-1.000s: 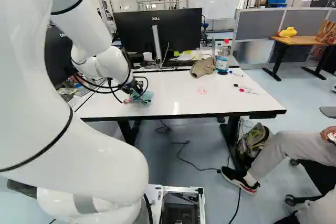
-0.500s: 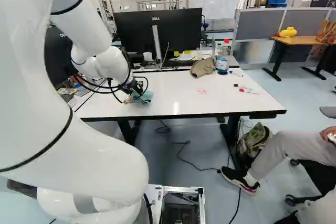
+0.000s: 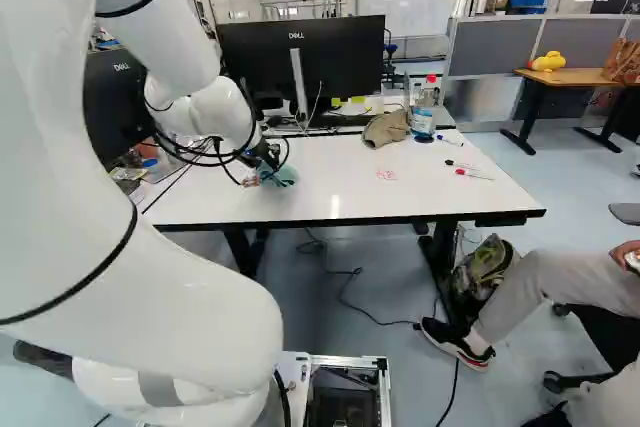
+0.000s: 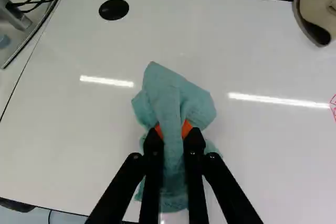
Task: Clean the table with the green towel
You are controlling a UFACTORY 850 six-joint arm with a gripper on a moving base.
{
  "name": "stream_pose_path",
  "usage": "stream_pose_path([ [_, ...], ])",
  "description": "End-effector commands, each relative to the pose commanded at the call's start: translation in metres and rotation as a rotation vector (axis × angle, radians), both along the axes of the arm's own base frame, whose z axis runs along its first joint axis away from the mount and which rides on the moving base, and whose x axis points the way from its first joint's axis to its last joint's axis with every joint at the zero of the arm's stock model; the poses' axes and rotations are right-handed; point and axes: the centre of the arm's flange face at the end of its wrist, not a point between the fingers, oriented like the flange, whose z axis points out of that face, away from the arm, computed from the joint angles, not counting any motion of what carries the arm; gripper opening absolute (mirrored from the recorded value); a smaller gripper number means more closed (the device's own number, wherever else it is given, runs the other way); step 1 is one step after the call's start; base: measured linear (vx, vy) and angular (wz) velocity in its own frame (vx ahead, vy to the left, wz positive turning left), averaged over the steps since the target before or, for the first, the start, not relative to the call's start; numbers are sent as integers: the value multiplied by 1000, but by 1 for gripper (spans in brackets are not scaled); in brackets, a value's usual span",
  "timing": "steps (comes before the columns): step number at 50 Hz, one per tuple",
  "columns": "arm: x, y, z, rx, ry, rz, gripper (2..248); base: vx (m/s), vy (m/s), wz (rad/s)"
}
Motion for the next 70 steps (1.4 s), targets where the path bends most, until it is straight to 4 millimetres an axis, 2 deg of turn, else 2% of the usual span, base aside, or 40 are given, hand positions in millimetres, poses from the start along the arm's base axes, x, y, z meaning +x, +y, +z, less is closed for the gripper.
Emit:
stream_pose_path([
  [28,29,-36,34,7,-71,-91,50,0,0,0],
  [70,64,-102,35,1,-68,-239,50,0,0,0],
])
